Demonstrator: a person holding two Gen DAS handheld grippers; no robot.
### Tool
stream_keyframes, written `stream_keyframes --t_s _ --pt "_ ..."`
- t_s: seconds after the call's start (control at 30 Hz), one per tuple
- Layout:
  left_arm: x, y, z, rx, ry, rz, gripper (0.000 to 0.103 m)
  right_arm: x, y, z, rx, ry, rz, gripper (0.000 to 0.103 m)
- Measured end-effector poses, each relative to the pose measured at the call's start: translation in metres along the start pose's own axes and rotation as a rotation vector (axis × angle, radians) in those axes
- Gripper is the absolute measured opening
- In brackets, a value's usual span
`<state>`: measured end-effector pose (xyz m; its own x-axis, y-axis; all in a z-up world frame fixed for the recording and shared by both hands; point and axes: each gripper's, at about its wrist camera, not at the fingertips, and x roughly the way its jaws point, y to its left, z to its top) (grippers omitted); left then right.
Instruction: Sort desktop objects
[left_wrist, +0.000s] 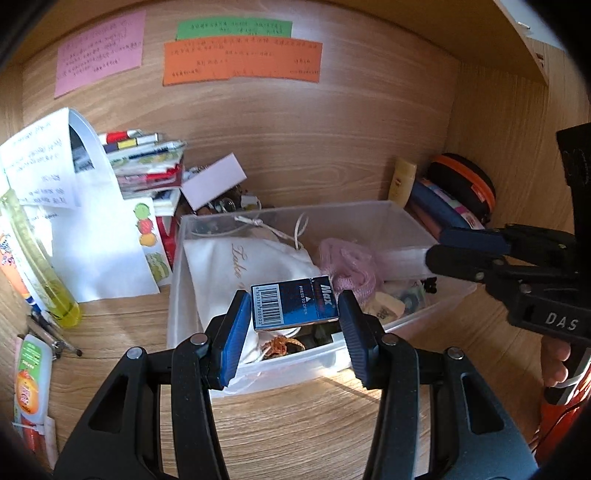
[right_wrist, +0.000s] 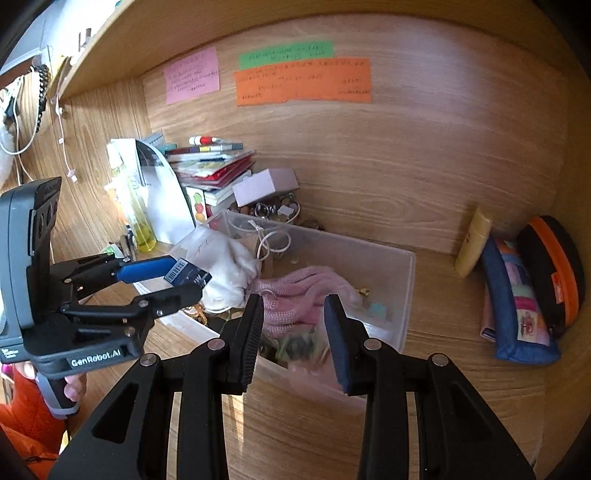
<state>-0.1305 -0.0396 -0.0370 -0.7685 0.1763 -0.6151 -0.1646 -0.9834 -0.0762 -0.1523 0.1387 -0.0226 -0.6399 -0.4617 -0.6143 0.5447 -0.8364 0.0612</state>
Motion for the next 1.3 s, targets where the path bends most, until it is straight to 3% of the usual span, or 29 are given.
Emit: stream_keyframes --t_s 0.2,0.37,0.53,0.7,0.93,1.07,1.3 --pt "0.013 0.004 -0.003 -0.011 0.047 -0.019 0.048 0.015 0.001 -0.004 -0.001 0.03 -0.003 0.031" --pt "0.01 0.007 -0.005 -0.025 0.039 -0.024 0.052 0.017 0.001 -0.005 -0.01 0.035 -0.012 0.033" --pt "0.006 0.006 -0.005 -0.027 0.023 -0.015 0.057 0.017 0.001 -0.003 -0.017 0.034 -0.023 0.043" --pt "-0.002 0.005 -0.004 -0.024 -0.005 0.003 0.069 0.003 0.005 -0.006 -0.024 -0.004 -0.054 0.065" --pt "-0.019 0.0 -0.006 -0.01 -0.03 0.032 0.078 -0.02 0.004 -0.013 0.003 -0.037 -0.082 0.072" --pt "-0.034 -0.007 -0.009 -0.002 -0.048 0.049 0.093 -0.034 0.002 -0.019 0.025 -0.058 -0.089 0.08" --pt "-0.067 -0.022 -0.018 0.016 -0.099 0.106 0.097 -0.058 0.006 -0.032 0.047 -0.08 -0.075 0.086"
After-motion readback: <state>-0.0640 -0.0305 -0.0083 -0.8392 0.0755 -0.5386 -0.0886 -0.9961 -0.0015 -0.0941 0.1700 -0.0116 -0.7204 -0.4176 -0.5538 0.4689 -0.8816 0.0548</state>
